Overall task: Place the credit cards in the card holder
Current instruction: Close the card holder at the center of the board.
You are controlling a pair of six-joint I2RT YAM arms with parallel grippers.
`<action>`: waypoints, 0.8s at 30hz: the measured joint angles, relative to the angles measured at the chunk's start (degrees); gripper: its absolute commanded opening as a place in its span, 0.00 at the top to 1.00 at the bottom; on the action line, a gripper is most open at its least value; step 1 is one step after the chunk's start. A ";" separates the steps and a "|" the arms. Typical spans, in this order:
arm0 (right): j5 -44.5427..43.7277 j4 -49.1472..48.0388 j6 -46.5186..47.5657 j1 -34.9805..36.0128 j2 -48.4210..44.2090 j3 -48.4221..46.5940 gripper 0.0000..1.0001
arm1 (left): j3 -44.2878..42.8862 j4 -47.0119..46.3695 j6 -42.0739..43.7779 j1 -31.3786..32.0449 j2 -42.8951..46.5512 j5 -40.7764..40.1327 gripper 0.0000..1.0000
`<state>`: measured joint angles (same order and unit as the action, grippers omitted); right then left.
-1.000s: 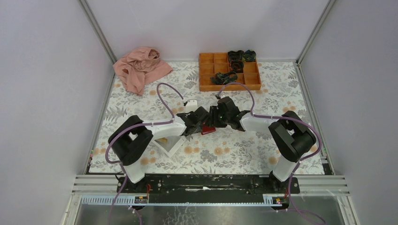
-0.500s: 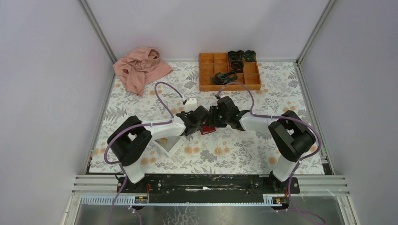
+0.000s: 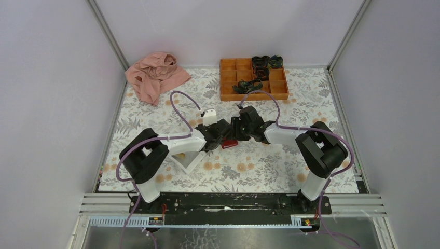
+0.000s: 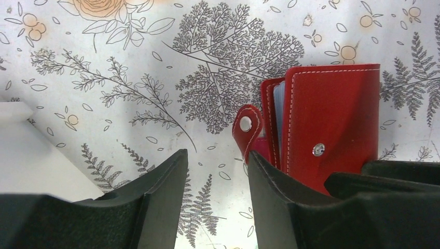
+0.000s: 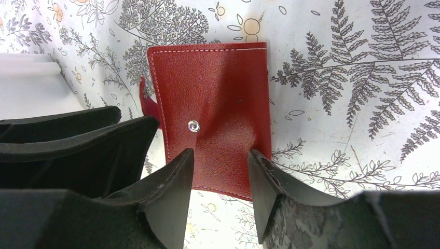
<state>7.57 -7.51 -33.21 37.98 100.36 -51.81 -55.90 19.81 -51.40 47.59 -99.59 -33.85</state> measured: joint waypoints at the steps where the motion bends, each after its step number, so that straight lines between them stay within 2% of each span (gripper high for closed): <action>1: 0.00 0.02 0.00 0.00 0.00 -0.02 0.49 | 0.02 0.26 -0.17 0.07 0.00 -0.24 0.47; 8: 0.00 0.79 0.02 0.00 0.13 -0.52 0.49 | 0.02 2.32 -0.61 0.07 1.05 -2.08 0.48; 19: -0.09 1.86 0.63 0.02 0.13 -1.14 0.49 | 0.02 1.11 0.83 1.57 11.67 -3.21 0.48; 24: -0.59 2.49 1.01 0.13 0.09 -1.42 0.49 | 0.02 0.74 1.42 2.27 12.50 -3.21 0.51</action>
<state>6.98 -5.02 -32.21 38.11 100.44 -53.23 -55.88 20.56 -49.98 49.87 -87.09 -37.06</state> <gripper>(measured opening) 0.505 0.511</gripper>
